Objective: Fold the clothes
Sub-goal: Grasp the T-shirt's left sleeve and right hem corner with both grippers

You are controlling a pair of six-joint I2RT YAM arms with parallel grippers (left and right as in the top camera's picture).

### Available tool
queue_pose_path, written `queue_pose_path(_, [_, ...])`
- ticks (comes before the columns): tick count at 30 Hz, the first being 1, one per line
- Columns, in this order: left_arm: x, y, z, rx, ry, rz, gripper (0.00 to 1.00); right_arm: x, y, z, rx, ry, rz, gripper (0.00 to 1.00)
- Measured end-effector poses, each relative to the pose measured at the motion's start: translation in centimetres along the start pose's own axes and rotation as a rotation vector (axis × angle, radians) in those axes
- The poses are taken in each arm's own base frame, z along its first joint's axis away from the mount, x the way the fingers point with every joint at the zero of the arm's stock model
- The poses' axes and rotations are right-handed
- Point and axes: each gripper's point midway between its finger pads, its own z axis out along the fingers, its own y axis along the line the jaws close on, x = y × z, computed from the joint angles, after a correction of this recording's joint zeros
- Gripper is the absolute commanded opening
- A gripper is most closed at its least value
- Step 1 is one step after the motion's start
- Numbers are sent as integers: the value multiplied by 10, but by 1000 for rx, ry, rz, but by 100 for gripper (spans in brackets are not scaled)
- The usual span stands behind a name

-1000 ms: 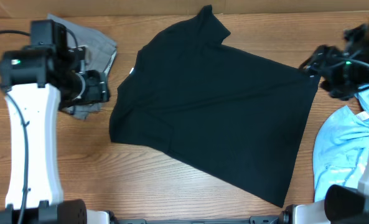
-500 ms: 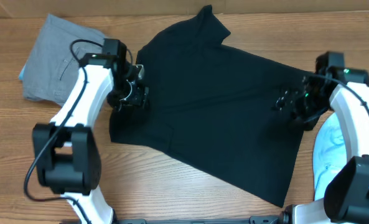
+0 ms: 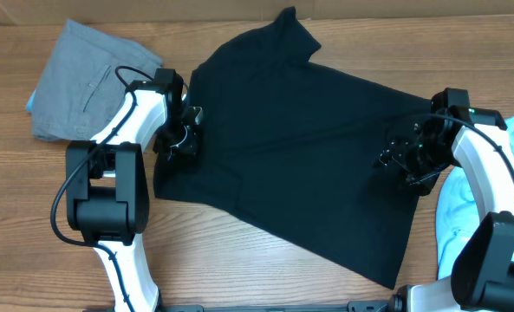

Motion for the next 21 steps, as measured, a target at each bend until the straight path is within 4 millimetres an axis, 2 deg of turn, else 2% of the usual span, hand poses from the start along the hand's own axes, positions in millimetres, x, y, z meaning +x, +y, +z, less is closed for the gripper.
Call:
queue_pose_path(7, [17,-1,-2,5,69,-8,8,0,0,0,0,0,0,76])
queue_pose_path(9, [15,-2,-8,5,72,-9,4,0,-1,0,4,-1,2,76])
queue_pose_path(15, [0,-5,-30,2,35,-10,4,-10,-15,-5,4,-21,71,77])
queue_pose_path(17, [1,-6,-35,2,41,-18,26,-12,-24,-7,7,-22,107,77])
queue_pose_path(18, [2,-6,-37,2,47,-24,32,-13,-28,-9,7,-22,124,77])
queue_pose_path(21, [5,-6,-40,-1,60,-33,36,-16,-38,-12,8,-25,163,77])
